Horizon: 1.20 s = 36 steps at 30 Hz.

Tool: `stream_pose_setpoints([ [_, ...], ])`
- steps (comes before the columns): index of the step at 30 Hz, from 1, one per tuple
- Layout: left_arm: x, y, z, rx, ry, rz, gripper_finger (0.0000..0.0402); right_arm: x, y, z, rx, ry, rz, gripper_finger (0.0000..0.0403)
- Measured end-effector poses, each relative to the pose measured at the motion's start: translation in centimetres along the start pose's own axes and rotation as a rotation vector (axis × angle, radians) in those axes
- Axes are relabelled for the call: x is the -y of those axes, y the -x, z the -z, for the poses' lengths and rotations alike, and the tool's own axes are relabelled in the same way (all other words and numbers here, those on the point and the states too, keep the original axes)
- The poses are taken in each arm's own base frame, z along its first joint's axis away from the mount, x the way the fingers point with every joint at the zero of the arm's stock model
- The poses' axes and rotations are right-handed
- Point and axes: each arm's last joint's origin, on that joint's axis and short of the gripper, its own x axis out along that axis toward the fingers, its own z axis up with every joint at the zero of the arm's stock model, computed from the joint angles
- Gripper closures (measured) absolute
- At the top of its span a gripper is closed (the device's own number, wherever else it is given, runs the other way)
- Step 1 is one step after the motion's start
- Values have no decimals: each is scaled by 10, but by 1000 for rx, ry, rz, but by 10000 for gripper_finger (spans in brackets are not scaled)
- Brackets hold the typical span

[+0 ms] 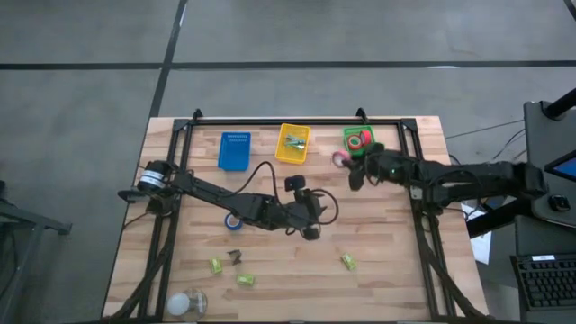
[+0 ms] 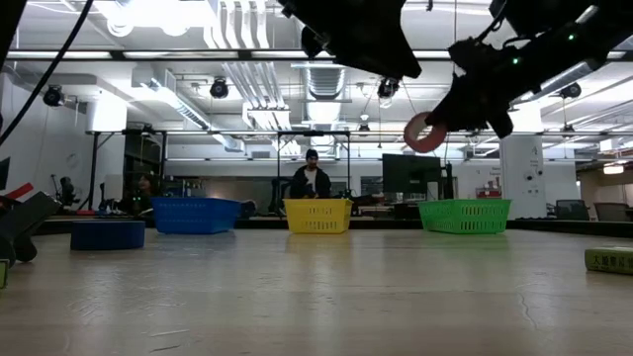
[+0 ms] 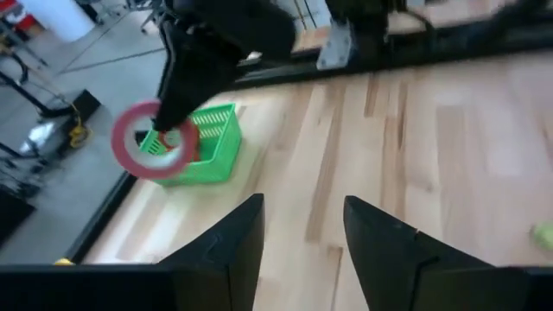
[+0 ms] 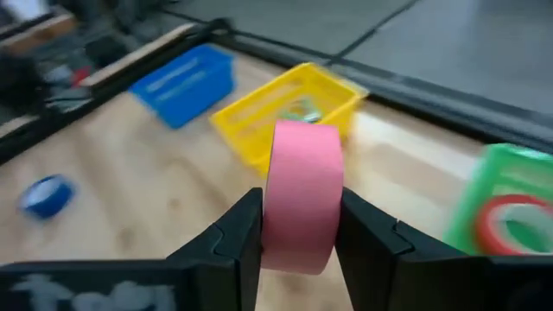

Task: Pick and place Stapler, Stapler remover, tape
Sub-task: Put the pink tape into the green bin

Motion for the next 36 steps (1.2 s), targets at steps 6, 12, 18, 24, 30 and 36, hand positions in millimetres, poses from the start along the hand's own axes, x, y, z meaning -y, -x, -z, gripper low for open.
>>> stream_pose_setpoints([
  [6, 2, -3, 5, 39, 82, 39, 240, 37, -12, -12, -24, -66, 82, 288],
  [12, 3, -4, 8, 80, 113, 60, 241, 80, -27, -20, -65, -159, 183, 285],
  [18, 4, -5, 14, 73, 106, 61, 241, 110, -42, -23, -119, -229, 206, 283],
  [24, 5, -5, 17, 70, 104, 63, 243, 124, -63, -32, -180, -207, 236, 271],
  [30, 5, -5, 17, 72, 105, 64, 245, 133, -82, -26, -282, -196, 264, 270],
  [36, 5, -5, 17, 71, 104, 64, 245, 138, -90, -21, -308, -182, 296, 274],
])
